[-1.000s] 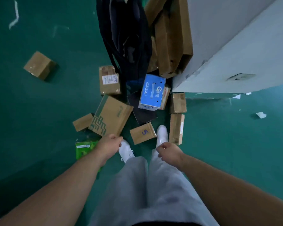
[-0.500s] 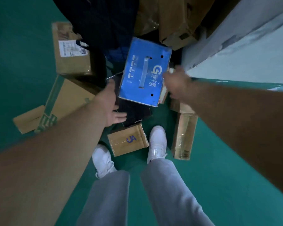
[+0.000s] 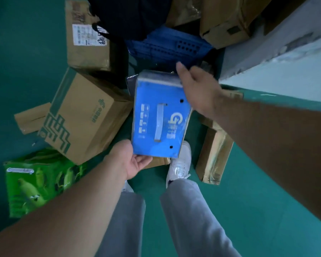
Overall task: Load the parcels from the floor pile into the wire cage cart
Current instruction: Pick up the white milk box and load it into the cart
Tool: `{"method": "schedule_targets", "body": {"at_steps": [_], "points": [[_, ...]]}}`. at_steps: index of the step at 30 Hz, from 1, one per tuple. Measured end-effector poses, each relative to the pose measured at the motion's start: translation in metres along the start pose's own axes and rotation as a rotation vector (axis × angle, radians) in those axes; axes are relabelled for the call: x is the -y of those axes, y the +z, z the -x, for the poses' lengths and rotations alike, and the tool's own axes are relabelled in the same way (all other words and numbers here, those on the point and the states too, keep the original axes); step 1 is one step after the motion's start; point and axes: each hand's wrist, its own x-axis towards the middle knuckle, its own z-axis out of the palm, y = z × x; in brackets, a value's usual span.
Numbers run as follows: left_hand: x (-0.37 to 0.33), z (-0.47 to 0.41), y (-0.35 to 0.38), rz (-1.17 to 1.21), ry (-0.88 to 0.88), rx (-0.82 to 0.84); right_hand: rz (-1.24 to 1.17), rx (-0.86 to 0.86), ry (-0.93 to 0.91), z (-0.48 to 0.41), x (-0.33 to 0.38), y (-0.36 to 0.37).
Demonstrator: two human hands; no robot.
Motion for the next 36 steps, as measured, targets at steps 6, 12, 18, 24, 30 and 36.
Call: {"method": "schedule_targets", "body": {"at_steps": [6, 12, 18, 24, 30, 36], "points": [[0.061, 0.084, -0.047, 0.137, 0.055, -0.043, -0.012, 0.081, 0.453, 0.105, -0.025, -0.027], [0.113, 0.205, -0.077, 0.016, 0.127, -0.07, -0.116, 0.346, 0.707, 0.234, 0.003, -0.07], [0.183, 0.326, -0.129, 0.134, 0.202, -0.116, 0.083, 0.439, 0.623, 0.341, 0.079, -0.094], [0.277, 0.388, -0.201, 0.362, 0.319, -0.179, 0.235, 0.695, 0.521, 0.435, 0.132, -0.066], [0.415, 0.404, -0.294, 0.582, 0.38, -0.205, 0.418, 0.932, 0.342, 0.562, 0.124, -0.005], [0.606, 0.422, -0.375, 0.796, 0.362, -0.338, 0.56, 0.951, 0.171, 0.738, 0.068, 0.112]]}}
